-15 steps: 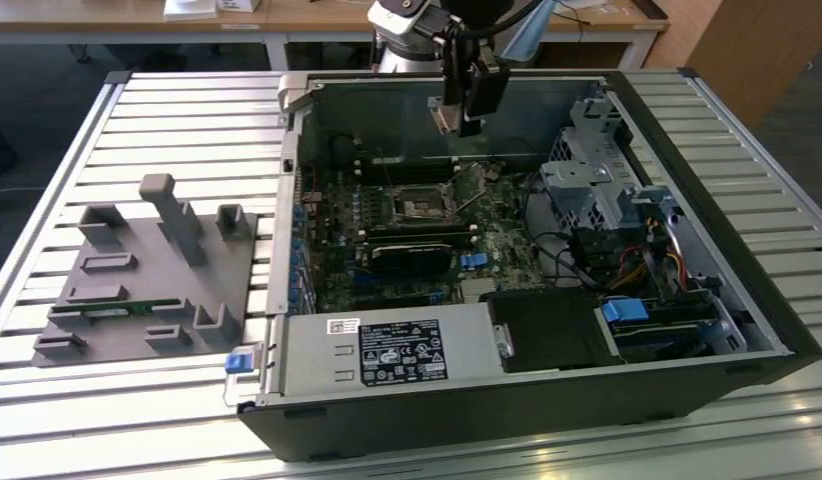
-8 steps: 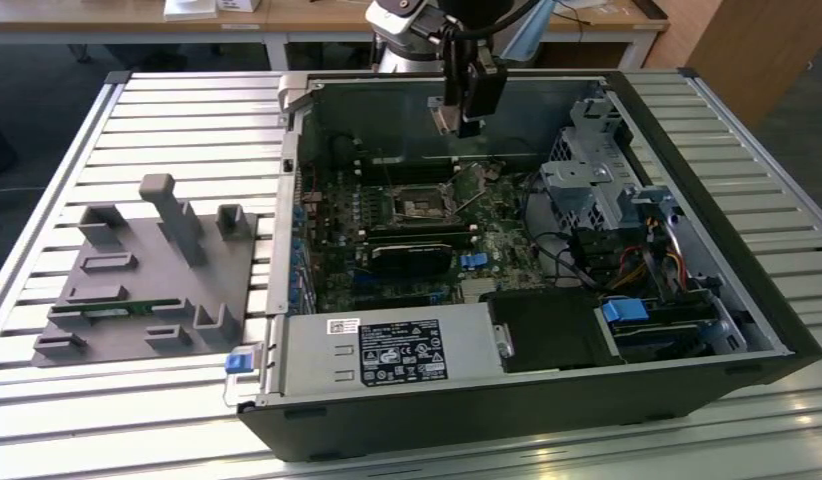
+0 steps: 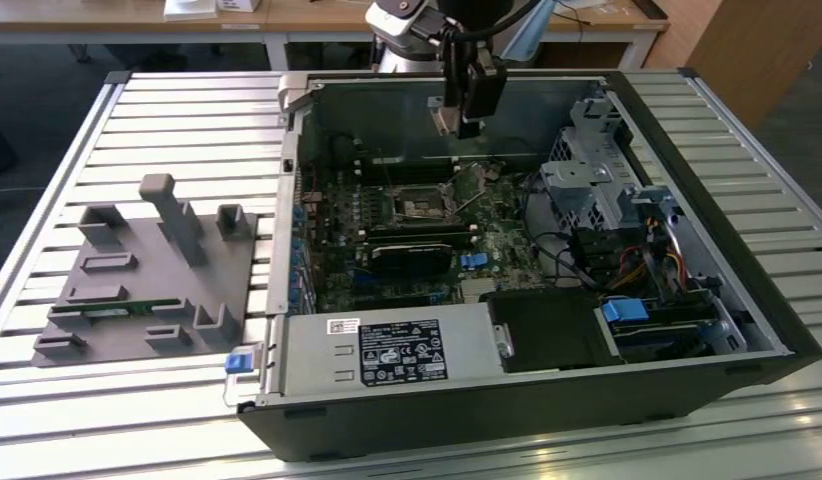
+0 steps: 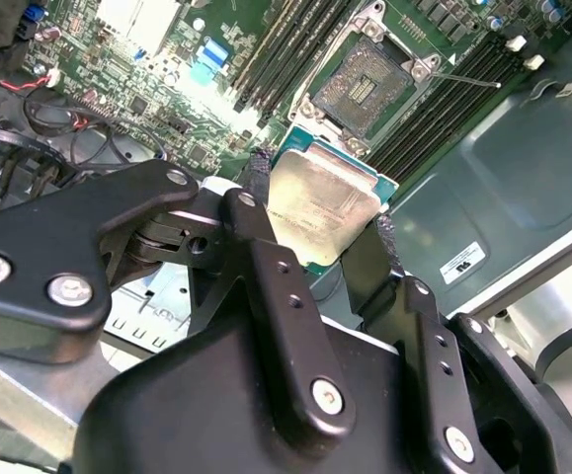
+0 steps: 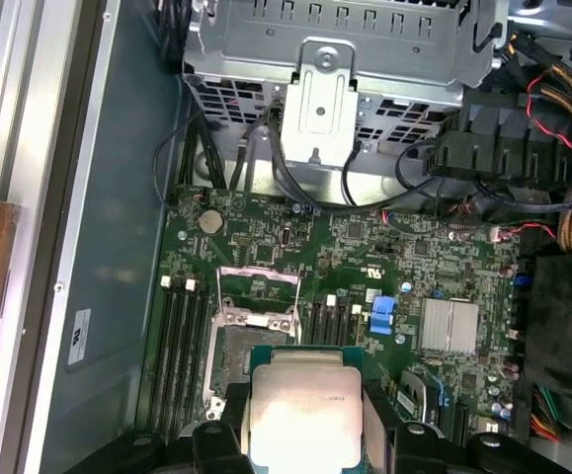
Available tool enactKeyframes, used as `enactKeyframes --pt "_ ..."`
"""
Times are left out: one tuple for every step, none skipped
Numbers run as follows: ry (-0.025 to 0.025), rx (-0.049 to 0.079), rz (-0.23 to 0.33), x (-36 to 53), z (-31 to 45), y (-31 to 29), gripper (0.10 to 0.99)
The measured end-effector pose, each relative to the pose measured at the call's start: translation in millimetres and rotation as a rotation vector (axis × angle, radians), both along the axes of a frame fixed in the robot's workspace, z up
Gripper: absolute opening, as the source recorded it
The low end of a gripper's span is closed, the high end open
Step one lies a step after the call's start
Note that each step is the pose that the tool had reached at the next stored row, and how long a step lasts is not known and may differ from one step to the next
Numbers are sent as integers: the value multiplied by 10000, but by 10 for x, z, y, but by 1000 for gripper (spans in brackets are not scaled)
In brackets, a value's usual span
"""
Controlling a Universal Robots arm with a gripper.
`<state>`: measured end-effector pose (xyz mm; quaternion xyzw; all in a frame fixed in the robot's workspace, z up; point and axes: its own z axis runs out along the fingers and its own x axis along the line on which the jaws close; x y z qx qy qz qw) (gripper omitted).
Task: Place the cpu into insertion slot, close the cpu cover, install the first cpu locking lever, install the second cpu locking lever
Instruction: 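Place the cpu into insertion slot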
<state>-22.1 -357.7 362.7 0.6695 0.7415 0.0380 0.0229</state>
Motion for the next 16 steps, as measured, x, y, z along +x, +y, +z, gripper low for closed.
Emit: enactKeyframes --pt "0 -1 0 0 -2 0 537" --pt "0 0 0 0 -5 0 537" --pt "1 -1 0 0 -8 0 537" --pt "0 -1 0 0 -10 0 537" --pt "0 -1 1 0 -12 0 537" --pt "0 -1 0 0 -14 0 537" --pt "1 -1 0 0 -18 0 537" --pt "1 -2 0 0 -21 0 537" --pt "1 -1 0 0 -23 0 537" --pt "1 -1 1 0 -25 0 537" --pt "0 0 0 0 -27 0 537" --pt "0 -1 0 0 -29 0 537" --pt "1 -1 1 0 -30 0 537" --pt "1 -1 0 0 -32 0 537" --pt "0 -1 0 0 -34 0 537" --pt "0 0 1 0 -36 0 537"
